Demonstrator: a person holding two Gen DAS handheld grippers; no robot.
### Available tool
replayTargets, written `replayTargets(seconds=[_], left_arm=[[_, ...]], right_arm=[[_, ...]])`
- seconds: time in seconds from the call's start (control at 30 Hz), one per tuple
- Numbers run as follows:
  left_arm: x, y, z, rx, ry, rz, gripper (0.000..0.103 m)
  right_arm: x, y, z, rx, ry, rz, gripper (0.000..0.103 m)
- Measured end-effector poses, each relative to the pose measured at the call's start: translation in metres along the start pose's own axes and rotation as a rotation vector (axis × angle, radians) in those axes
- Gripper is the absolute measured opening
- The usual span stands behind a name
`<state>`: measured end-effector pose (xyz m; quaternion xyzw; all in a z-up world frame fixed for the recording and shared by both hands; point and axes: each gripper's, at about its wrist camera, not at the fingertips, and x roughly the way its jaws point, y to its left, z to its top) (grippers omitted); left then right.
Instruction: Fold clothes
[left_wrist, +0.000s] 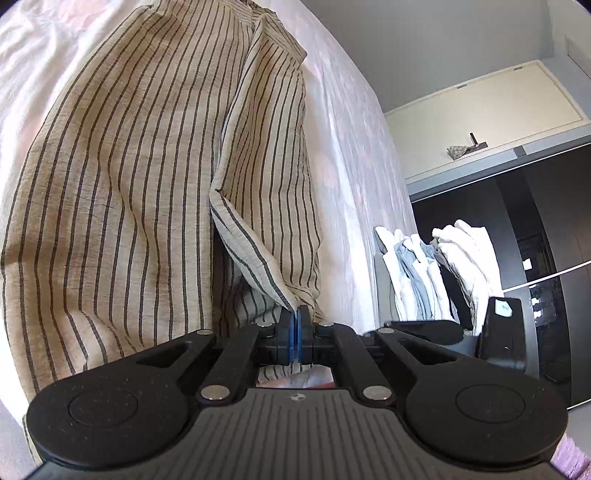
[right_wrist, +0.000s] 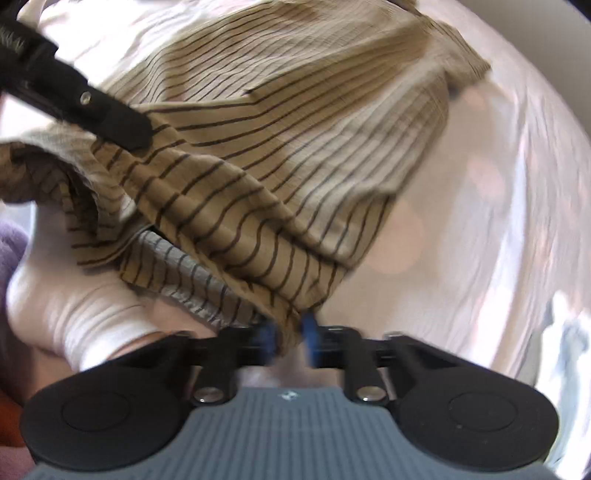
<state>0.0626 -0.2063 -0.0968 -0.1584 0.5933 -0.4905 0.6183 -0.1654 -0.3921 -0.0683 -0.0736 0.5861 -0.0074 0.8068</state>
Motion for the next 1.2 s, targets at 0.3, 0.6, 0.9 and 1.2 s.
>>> replayTargets(seconds=[0.3, 0.6, 0.9, 1.2], left_arm=[[0.024, 0.0, -0.017, -0.001, 0.111, -0.026, 0.0], [0.049, 0.033, -0.033, -0.103, 0.223, 0.03, 0.0], [0.031, 0.016, -0.042, 0.017, 0.236, 0.12, 0.014], [-0.022, 0.013, -0.02, 0.07, 0.054, 0.168, 0.023]], right_arm=[[-0.043, -0.013, -0.04, 0.086, 0.043, -0.002, 0.004], [-0.044, -0.015, -0.043, 0.114, 0.047, 0.022, 0.004], [-0.073, -0.029, -0.05, 0.17, -0.026, 0.114, 0.016], [-0.052, -0.087, -0.024, 0.446, -0.182, 0.21, 0.046]])
